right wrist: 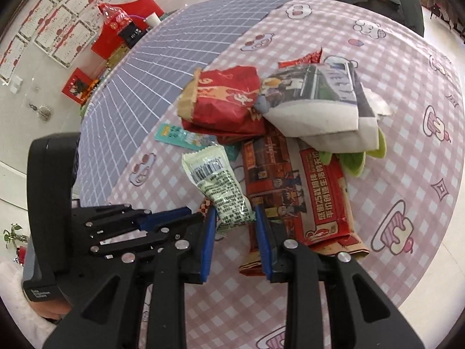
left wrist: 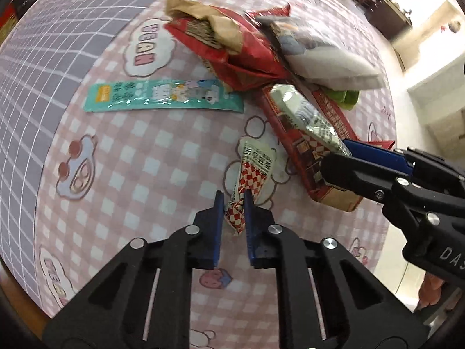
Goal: Collect trash
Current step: 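Grasp the green snack wrapper with right gripper while left grasps the small checked wrapper, then carry both wrappers over the blue bucket and open both grippers, then move both tools back to the table toward the red bag and white packet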
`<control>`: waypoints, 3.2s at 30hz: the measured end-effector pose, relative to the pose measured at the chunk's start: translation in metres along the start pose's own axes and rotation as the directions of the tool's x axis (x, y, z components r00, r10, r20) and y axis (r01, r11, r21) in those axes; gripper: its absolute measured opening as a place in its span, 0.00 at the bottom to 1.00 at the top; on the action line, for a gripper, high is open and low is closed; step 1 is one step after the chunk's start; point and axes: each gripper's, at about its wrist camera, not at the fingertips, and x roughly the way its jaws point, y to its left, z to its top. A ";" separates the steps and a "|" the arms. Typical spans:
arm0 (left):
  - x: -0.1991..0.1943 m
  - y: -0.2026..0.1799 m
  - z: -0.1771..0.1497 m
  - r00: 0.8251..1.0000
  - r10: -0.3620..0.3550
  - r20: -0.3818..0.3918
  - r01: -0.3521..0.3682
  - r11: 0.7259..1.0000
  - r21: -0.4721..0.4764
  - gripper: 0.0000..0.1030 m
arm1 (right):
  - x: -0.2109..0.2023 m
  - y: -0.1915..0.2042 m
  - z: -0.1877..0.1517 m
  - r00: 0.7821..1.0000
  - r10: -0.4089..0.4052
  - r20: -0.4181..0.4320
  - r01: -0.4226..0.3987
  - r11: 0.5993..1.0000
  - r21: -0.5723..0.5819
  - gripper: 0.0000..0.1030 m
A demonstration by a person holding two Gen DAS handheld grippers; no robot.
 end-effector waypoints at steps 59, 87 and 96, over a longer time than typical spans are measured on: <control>0.022 -0.437 -0.100 0.971 -0.122 -0.205 0.203 0.875 0.439 0.59 | -0.267 -0.295 -0.314 0.939 -0.292 0.182 0.114 0.763 0.636 0.26; -0.002 -0.392 -0.091 0.974 -0.128 -0.184 0.190 0.907 0.376 0.60 | -0.245 -0.290 -0.293 0.946 -0.303 0.112 0.169 0.760 0.628 0.39; -0.015 -0.358 -0.082 0.978 -0.134 -0.161 0.183 0.920 0.348 0.60 | -0.229 -0.269 -0.271 0.953 -0.284 0.102 0.169 0.783 0.599 0.39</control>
